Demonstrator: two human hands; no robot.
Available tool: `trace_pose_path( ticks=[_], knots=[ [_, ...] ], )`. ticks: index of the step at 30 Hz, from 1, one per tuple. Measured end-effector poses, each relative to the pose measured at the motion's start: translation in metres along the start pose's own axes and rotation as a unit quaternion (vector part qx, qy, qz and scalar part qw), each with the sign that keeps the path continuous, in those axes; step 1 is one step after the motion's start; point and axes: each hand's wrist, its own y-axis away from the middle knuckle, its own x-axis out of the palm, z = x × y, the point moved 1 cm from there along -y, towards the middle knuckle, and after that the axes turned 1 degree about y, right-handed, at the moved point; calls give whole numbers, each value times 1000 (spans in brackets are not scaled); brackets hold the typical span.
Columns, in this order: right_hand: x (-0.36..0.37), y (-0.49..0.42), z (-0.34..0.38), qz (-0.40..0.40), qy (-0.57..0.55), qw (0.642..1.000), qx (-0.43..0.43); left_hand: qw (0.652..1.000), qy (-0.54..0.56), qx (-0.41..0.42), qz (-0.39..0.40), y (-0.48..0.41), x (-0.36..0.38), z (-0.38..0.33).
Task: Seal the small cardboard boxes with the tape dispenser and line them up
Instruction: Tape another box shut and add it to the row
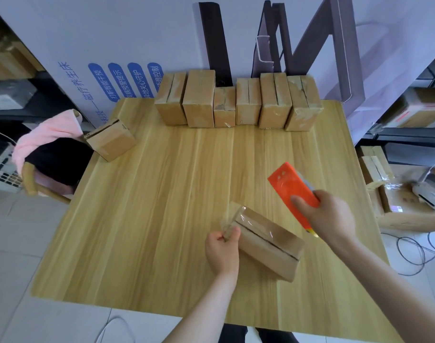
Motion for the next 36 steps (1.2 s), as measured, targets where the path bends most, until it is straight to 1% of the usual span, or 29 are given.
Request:
trace_pose_path(
  ticks=[1,3,4,5,6,7,8,9,10,11,12,14,16,17,18,19,21,22,24,27,29,31,36],
  knots=[
    [-1,0,4,-11,-86,996,3,1000,-4,-2,6,3,0,1],
    [3,7,15,-4,-234,972,36,1000,-15,8,9,7,-1,0],
    [9,11,19,4,-273,960,58,998,-45,48,-10,8,-2,1],
    [14,15,21,6,-288,955,78,987,-101,124,-36,7,-4,-1],
    [19,19,21,3,-296,951,93,961,-154,223,-55,6,-5,-2],
    [23,23,21,-2,-304,947,101,922,-190,333,-53,4,-4,-5],
    [26,24,19,-8,-314,944,105,879,-211,427,-17,3,0,-9],
    [27,25,17,-12,-323,940,108,836,-229,498,33,0,4,-15],
    [27,26,15,-16,-335,935,112,796,-250,546,76,-3,10,-20],
    [26,26,13,-17,-343,932,116,765,-277,572,104,-8,16,-24],
    [26,25,10,-19,-347,930,122,741,-313,581,121,-13,22,-29],
    [26,24,7,-20,-353,926,132,713,-397,557,154,-21,32,-38],
    [27,23,6,-21,-357,924,134,699,-449,520,197,-27,37,-39],
    [27,23,6,-21,-356,925,133,707,-446,507,208,-30,38,-38],
    [28,23,5,-21,-354,926,131,722,-431,497,212,-32,38,-37],
    [28,23,5,-20,-353,927,127,747,-409,480,210,-32,37,-36],
    [30,25,6,-21,-353,928,118,806,-365,416,207,-35,35,-36],
    [31,25,5,-23,-355,927,118,825,-354,386,213,-39,35,-36],
    [31,24,4,-28,-360,925,121,845,-331,334,253,-45,36,-38],
    [29,22,4,-37,-363,924,118,879,-240,232,340,-54,34,-43],
    [28,21,7,-38,-366,923,114,892,-196,175,367,-57,33,-45],
    [29,21,10,-40,-367,923,104,897,-165,127,391,-59,33,-46],
    [26,26,14,-41,-385,917,98,878,-156,31,452,-64,30,-50]
  ],
)
